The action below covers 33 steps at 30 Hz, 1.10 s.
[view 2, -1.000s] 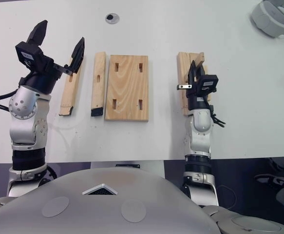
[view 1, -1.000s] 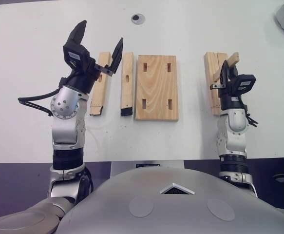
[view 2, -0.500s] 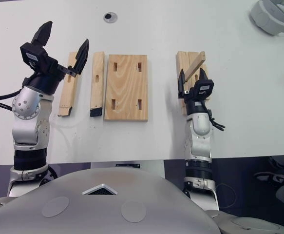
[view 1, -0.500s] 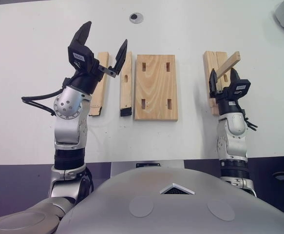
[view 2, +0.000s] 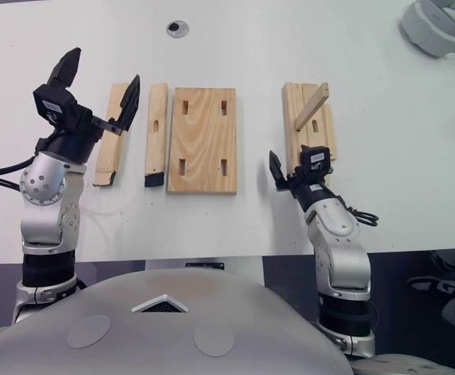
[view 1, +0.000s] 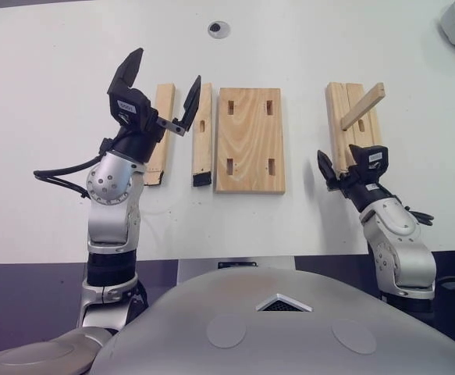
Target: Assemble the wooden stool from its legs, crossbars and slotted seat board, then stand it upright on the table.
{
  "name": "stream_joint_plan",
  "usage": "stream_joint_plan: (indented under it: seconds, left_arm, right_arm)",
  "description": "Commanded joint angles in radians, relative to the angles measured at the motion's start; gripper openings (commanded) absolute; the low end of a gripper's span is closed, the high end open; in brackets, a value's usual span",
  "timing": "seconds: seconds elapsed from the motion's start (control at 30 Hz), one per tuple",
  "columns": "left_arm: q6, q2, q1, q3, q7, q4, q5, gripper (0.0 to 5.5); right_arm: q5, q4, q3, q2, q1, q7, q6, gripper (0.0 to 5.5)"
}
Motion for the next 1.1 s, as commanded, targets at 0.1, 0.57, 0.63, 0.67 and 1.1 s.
stream_joint_plan:
  seconds: [0.1, 0.57, 0.63, 0.67, 1.1]
  left_arm:
    - [-0.001, -0.002, 0.000, -0.006, 0.014, -0.005, 0.018, 5.18]
    - [-0.010, -0.002, -0.013, -0.014, 0.013, 0.005, 0.041, 5.18]
    - [-0.012, -0.003, -0.015, -0.015, 0.013, 0.007, 0.044, 5.18]
    - [-0.012, -0.003, -0.017, -0.015, 0.013, 0.008, 0.044, 5.18]
    - [-0.013, -0.001, -0.023, -0.011, 0.011, 0.014, 0.042, 5.18]
  right_arm:
    - [-0.002, -0.034, -0.014, 0.017, -0.041, -0.055, 0.109, 3.84]
    - [-0.018, 0.011, -0.048, -0.018, -0.070, -0.062, 0.232, 3.84]
    - [-0.041, 0.016, -0.001, -0.049, -0.067, -0.043, 0.232, 3.84]
    - [-0.051, 0.010, 0.021, -0.060, -0.062, -0.039, 0.233, 3.84]
    - [-0.060, 0.037, -0.008, -0.004, -0.070, -0.080, 0.221, 2.63]
